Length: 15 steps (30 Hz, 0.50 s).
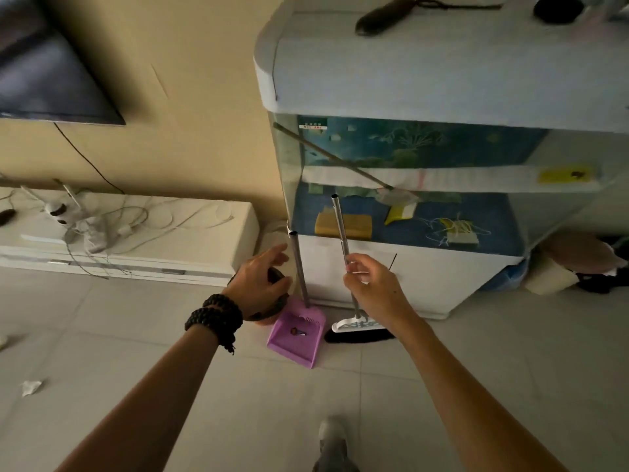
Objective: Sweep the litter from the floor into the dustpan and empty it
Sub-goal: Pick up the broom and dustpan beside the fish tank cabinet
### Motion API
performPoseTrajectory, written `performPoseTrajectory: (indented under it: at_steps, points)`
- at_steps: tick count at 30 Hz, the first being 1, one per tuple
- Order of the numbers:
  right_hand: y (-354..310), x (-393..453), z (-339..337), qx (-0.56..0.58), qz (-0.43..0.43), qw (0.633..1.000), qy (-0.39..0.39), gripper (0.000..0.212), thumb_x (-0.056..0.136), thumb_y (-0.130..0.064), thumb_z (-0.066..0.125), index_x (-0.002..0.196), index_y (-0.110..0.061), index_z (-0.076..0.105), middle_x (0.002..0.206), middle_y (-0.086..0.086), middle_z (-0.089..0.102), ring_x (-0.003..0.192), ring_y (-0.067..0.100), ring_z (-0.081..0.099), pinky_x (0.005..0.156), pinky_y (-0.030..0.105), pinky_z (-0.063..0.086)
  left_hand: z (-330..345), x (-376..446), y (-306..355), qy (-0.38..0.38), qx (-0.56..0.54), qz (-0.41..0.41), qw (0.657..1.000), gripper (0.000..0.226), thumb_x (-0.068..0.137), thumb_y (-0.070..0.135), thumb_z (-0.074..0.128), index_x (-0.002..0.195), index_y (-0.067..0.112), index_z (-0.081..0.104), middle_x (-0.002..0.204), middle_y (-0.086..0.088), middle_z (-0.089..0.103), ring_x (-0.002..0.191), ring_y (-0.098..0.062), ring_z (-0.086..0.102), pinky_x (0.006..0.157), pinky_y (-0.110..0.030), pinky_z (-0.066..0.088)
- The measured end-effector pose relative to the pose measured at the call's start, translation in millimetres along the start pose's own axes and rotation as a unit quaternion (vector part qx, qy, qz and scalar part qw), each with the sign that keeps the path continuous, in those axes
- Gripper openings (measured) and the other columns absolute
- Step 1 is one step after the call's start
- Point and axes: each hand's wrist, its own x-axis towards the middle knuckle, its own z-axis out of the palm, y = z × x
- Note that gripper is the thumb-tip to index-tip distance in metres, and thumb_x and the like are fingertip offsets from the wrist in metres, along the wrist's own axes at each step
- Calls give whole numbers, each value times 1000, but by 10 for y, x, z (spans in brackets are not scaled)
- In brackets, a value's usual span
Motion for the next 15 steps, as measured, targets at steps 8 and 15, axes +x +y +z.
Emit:
performPoseTrajectory:
  at_steps: [8,15]
  points:
    - [579,1710,491,122,146,981,36,37,96,-24,50,133,-25,52,115,3,67,93,14,67,81,37,58,570,1781,-905,-11,-57,-158,986,60,92,15,67,148,11,45,128,-12,68,120,-31,63,103,-35,47]
    - [825,2742,770,557,354,749,62,26,102,-29,39,118,-9,43,114,23,54,90,35,64,73,48,57,1158,2550,-1502,-25,-129,-177,975,54,91,15,69,143,16,53,137,-11,61,117,-38,65,101,-49,55]
